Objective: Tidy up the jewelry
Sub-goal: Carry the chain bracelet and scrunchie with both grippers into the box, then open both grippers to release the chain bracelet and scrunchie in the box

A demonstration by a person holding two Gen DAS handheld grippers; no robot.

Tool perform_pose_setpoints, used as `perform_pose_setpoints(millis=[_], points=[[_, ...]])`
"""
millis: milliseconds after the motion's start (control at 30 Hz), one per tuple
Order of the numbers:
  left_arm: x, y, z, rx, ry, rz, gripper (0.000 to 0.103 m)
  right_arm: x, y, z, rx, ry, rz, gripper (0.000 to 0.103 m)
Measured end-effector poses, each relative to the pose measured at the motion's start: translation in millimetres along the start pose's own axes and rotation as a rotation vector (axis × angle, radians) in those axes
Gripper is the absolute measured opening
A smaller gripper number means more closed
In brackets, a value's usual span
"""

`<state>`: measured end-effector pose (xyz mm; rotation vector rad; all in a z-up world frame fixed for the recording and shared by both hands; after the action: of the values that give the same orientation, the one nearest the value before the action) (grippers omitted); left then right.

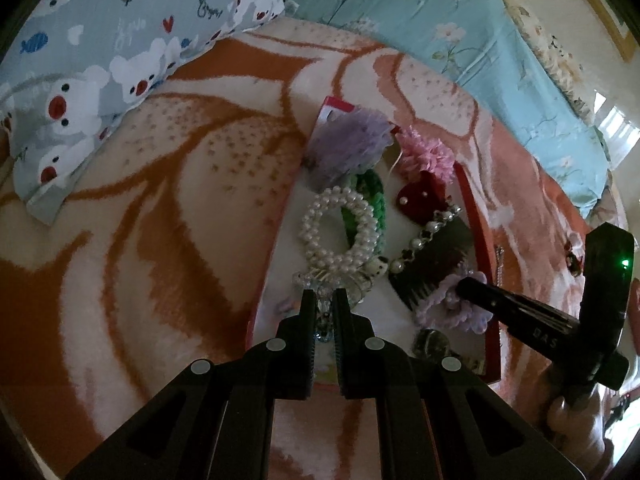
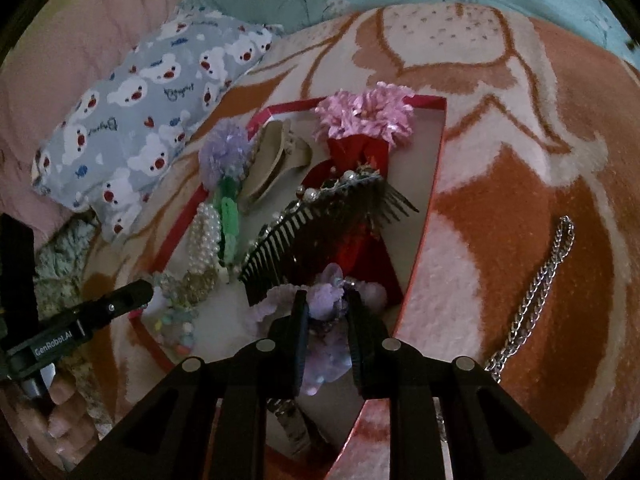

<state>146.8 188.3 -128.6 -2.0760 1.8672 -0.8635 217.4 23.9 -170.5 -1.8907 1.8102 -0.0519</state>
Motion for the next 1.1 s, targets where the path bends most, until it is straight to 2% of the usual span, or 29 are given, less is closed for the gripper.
perform_pose_setpoints(millis=[467,600,833,933,1100], points=[[-4.7,11.2,15.6,-0.038,-0.015,-0.008,0.007,-1.5,2.2,-3.3,0.0,-0.026,0.025,0.022],[-3.6,12.6,15.0,-0.039,-0.023,-0.006,0.008,-3.7,3.1,-5.7,0.001,-0.041,0.031,0.028],[-3.0,14.3,10.2,-0.038,-0.035,-0.003,0.014,-6.3,4.2,-12.7,0.008,-0.056,0.035,0.037],[-2.0,14.6,7.0,-0.03,-0.044,0.006,0.021,-4.4,4.9,-15.6,0.014,-0.051,0.043,0.042],[2.4,16.4,3.1,-0.027,-0.061,0.028,0.025,-0.9,4.9,-23.5,0.027,-0.061,0.062,0.043]])
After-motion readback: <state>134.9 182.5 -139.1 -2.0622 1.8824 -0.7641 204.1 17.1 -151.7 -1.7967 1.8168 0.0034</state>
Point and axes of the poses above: each gripper's, at about its wrist camera, not at the fingertips, and z roughly the way its jaws point, x to its right, y to its underside, the point moved 10 cm from there along z, roughly the way its jaws point, and after that the axes turned 6 degrees about z, right-handed, at the moved point
